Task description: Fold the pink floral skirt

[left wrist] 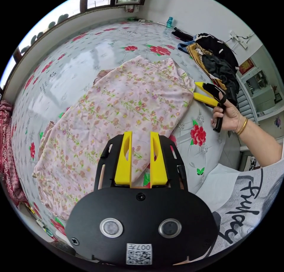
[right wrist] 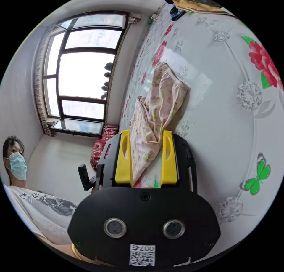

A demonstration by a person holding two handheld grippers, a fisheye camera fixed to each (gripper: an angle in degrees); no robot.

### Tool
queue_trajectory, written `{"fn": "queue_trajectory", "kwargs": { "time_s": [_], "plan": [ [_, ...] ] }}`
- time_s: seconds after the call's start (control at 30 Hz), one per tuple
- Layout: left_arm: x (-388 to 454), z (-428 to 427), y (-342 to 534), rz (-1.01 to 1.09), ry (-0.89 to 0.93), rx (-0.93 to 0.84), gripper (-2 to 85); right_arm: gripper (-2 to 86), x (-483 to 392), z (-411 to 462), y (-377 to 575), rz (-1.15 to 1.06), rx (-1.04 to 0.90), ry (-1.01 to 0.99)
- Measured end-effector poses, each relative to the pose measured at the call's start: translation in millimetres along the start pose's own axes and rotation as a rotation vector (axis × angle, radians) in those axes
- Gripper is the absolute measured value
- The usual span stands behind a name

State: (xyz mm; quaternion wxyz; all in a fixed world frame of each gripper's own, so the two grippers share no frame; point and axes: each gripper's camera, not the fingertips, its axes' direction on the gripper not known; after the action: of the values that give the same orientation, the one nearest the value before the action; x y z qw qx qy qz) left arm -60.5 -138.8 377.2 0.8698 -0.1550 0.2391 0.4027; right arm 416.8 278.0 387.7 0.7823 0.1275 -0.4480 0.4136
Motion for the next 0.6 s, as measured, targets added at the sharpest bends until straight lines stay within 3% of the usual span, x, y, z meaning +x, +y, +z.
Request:
{"fn": "queue_trajectory", "kwargs": {
  "time_s": [0.13,0.33,0.6],
  "plan": [
    [24.3,4.3,-7.4,0.006,0.002,-0.003,8.7,12.9,9.9,-6.1,2.9,0.040,-0.016,-0.099],
    [57.4,10.3,-14.4,0.058,-0.003,0.004,8.4,10.5,16.4,-48.7,17.2,0.040,-0.051,-0.009],
    [59.4,12.4,-7.3,-0.019,-0.034,-0.009,8.0,4.6,15.9,-25.2,5.4,0.077,-0.007,-0.110]
  ]
}}
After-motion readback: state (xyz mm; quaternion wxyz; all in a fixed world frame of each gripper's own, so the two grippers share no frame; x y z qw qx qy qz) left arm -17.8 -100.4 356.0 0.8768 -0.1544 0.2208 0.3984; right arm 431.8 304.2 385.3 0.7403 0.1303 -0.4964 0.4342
